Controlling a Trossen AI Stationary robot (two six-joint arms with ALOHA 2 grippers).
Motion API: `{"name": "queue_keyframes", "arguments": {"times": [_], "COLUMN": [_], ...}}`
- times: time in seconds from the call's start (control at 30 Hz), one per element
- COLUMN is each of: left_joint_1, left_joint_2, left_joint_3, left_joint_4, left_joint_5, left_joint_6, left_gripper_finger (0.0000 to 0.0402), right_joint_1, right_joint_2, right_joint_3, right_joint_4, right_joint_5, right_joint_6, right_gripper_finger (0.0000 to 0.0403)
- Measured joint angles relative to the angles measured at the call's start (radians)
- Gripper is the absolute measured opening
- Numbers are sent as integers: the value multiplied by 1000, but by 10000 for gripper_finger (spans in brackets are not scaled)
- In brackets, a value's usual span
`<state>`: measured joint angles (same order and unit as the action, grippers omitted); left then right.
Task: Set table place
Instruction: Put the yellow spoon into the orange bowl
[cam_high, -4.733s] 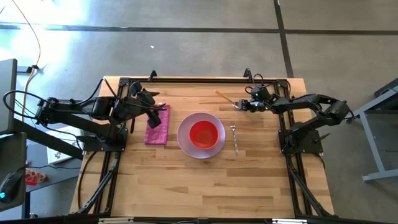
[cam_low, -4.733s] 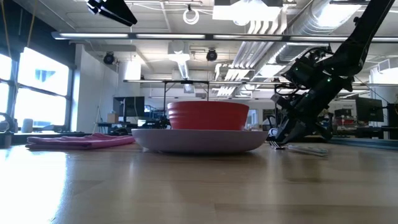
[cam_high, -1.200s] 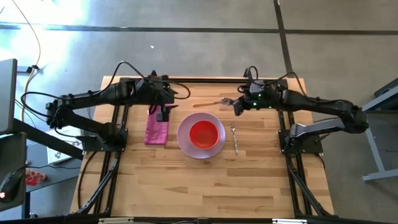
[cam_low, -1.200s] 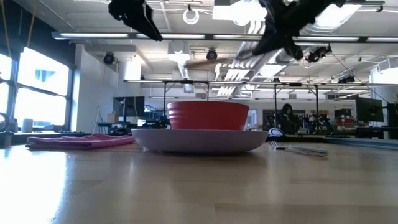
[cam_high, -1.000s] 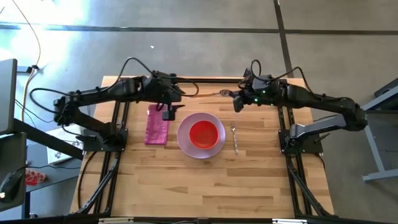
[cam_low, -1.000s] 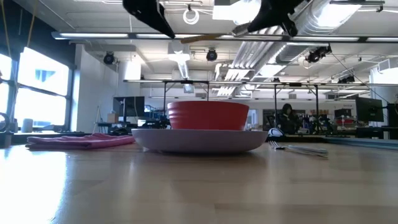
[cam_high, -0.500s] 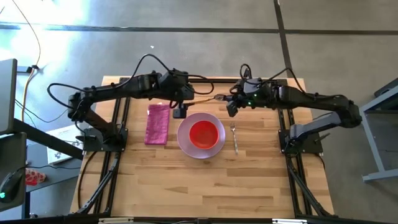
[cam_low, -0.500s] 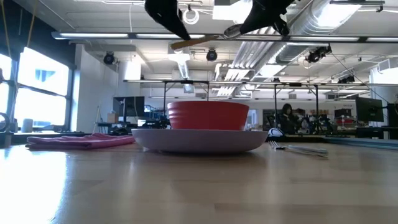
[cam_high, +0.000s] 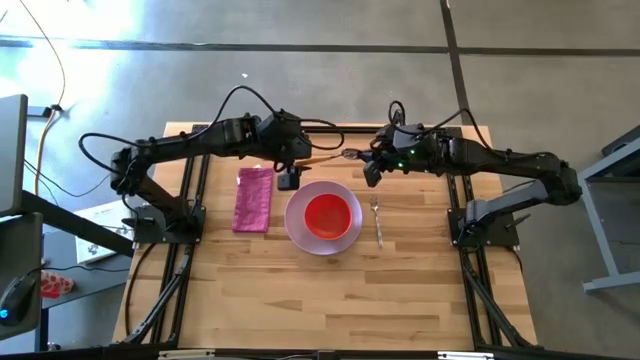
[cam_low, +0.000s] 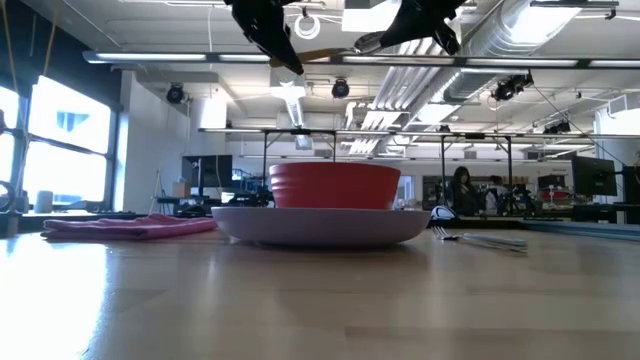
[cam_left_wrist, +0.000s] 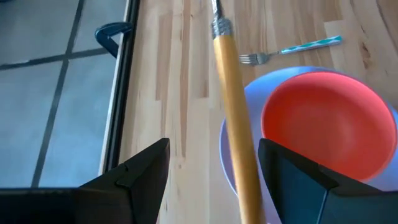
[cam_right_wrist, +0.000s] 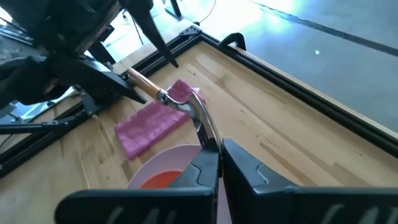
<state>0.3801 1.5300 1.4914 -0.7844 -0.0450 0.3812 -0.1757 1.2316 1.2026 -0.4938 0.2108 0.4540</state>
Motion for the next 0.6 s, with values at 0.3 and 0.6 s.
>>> {"name": "queue_keyframes", "arguments": {"times": [0.3, 0.6], "left_joint_1": [-1, 0], "left_joint_2": [3, 3], "left_joint_3": [0, 0], "left_joint_4": [-2, -2], "left_joint_5": [8, 17], "left_joint_6": [-36, -58], "left_gripper_finger": [169, 25], "right_joint_1": [0, 0], "right_joint_2": [0, 0], "right_joint_3": [0, 0], "right_joint_4": [-2, -8], "right_joint_5": [0, 6], "right_joint_6": [-10, -25], "right_gripper_finger": [0, 0]}}
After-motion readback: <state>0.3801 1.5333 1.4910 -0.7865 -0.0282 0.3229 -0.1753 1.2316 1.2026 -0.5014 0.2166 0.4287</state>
